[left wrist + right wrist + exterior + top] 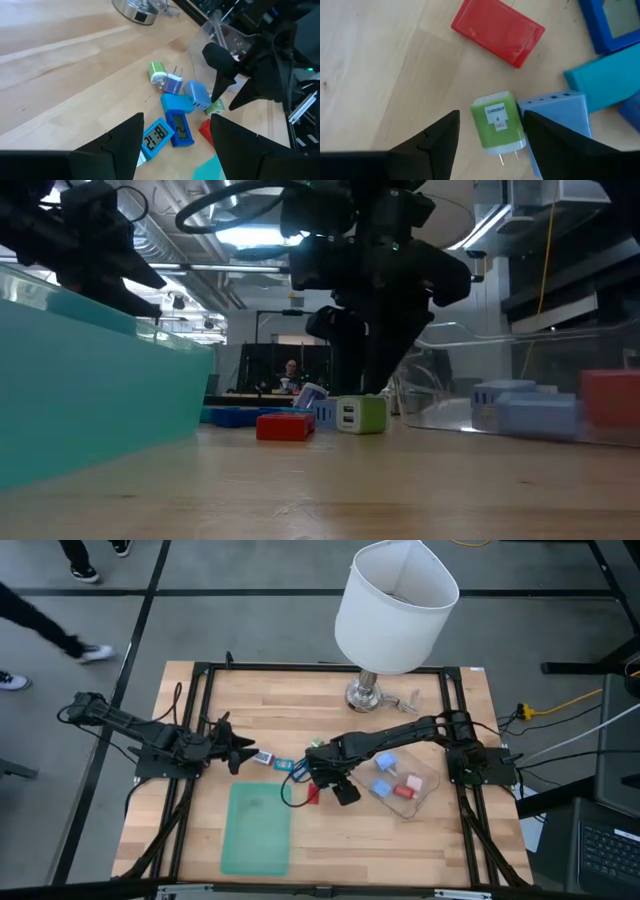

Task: Pick & Place Office items
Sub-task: Put the bottom green charger adapter into the transparent bin

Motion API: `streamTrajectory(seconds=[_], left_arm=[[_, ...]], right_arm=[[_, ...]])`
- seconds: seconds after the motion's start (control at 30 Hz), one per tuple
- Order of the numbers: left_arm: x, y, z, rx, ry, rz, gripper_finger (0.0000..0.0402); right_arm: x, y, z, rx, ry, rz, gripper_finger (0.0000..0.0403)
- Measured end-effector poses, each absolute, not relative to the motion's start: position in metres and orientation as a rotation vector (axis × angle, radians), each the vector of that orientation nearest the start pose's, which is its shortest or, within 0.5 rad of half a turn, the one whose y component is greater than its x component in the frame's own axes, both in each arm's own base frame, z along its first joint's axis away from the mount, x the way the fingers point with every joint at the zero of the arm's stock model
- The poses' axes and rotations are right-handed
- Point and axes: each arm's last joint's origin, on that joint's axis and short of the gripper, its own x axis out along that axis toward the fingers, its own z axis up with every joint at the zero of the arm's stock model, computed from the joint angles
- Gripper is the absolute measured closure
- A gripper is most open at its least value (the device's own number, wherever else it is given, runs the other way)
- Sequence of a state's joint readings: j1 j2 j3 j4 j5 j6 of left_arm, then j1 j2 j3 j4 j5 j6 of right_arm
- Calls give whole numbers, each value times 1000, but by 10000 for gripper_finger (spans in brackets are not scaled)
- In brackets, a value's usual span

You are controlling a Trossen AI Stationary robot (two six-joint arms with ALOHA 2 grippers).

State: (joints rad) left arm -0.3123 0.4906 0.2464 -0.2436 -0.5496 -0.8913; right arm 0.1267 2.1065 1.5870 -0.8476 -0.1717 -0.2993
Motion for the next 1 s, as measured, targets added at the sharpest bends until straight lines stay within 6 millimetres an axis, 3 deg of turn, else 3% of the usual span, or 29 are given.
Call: streamTrajectory(seconds=[0.37, 0.73, 0.83, 1.0], left_arm=[[122, -24, 181, -675, 329, 406, 178], [122, -24, 181, -632, 331, 407, 178], [122, -23, 181, -615, 323, 423, 178], [122, -23, 180, -600, 329, 433, 178]], right_arm=[[409, 57, 169, -190, 1390, 441, 177], [429, 57, 223, -259, 1260, 429, 177], [429, 56, 222, -257, 1268, 428, 177], [420, 57, 203, -221, 1344, 422, 177]])
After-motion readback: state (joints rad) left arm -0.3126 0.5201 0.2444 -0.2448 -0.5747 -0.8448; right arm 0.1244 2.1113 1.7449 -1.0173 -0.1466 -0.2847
